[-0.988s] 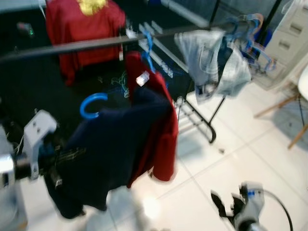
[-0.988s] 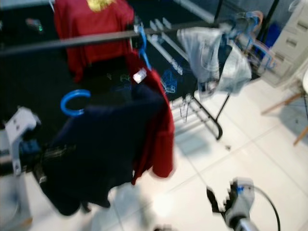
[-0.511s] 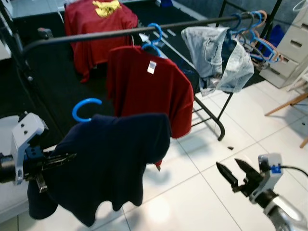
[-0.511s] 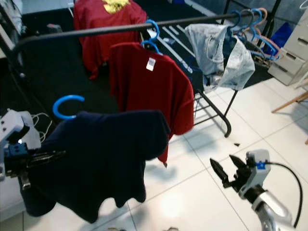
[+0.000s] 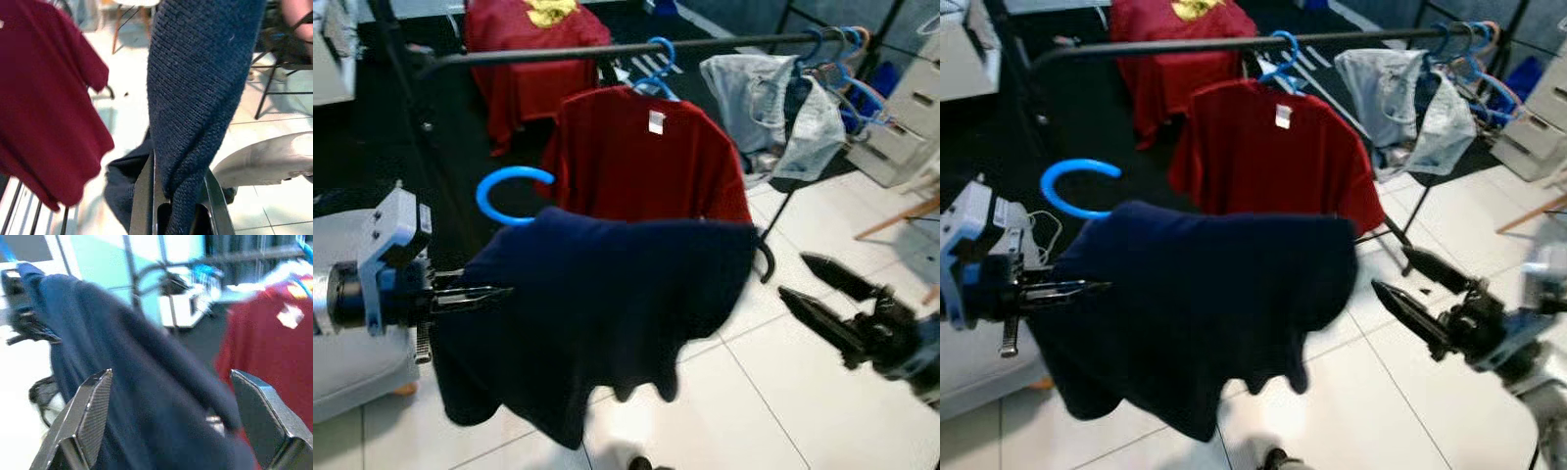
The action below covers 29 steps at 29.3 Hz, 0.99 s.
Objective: Hang hanger
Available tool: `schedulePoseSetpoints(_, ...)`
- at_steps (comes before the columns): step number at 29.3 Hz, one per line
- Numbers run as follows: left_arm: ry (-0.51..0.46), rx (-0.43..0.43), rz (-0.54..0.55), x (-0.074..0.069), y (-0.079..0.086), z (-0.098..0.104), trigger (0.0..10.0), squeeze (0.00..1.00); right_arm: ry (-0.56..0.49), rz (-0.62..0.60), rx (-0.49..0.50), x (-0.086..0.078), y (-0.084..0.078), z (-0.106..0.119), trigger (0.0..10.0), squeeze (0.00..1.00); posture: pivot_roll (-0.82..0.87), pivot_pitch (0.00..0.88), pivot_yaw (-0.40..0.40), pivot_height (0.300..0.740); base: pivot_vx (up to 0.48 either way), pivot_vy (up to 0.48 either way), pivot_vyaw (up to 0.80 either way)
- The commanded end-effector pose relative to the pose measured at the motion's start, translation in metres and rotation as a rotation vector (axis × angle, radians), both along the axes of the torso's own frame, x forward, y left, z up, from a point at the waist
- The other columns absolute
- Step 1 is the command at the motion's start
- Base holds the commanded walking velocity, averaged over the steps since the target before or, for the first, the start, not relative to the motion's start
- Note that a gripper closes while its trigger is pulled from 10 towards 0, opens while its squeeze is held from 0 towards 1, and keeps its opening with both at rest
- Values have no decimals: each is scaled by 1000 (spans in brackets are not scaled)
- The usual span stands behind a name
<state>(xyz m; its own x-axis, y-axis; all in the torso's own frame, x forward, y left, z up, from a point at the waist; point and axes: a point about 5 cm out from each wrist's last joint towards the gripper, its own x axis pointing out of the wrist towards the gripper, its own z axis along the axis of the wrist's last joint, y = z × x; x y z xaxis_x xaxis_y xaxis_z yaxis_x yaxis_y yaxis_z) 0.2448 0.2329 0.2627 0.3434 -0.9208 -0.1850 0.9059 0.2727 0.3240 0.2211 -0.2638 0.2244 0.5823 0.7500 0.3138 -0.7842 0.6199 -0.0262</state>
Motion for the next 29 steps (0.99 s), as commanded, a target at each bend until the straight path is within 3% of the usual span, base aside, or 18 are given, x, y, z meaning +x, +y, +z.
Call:
schedulePoseSetpoints(1,-21,-24,-56,-1,-4,4,10000,0,-18,-20,12,-3,-7,7,10000,0,45,162,-64,740,0,0,0)
schedulePoseSetpoints(9,-49,-59,-106,-2,-7,14,10000,0,-83,-35,72,-4,-15,25,10000,0,39,155,-58,740,0,0,0)
schedulePoseSetpoints(13,-74,-82,-134,-2,-14,18,10000,0,24,36,-28,-5,-3,9,10000,0,38,158,-60,740,0,0,0)
schedulePoseSetpoints(14,-82,-89,-137,-2,-15,19,10000,0,111,85,-78,-9,2,-5,10000,0,39,158,-60,740,0,0,0)
schedulePoseSetpoints(15,-82,-89,-137,-2,-15,19,10000,0,111,85,-78,-9,2,-5,10000,0,39,158,-60,740,0,0,0)
schedulePoseSetpoints(16,-87,-93,-137,-2,-16,20,10000,0,174,122,-103,-13,4,-14,10000,0,40,161,-63,740,0,0,0)
schedulePoseSetpoints(29,-98,-106,-173,-2,-21,21,10000,0,194,257,-6,-25,7,-4,10000,0,34,162,-61,740,0,0,0)
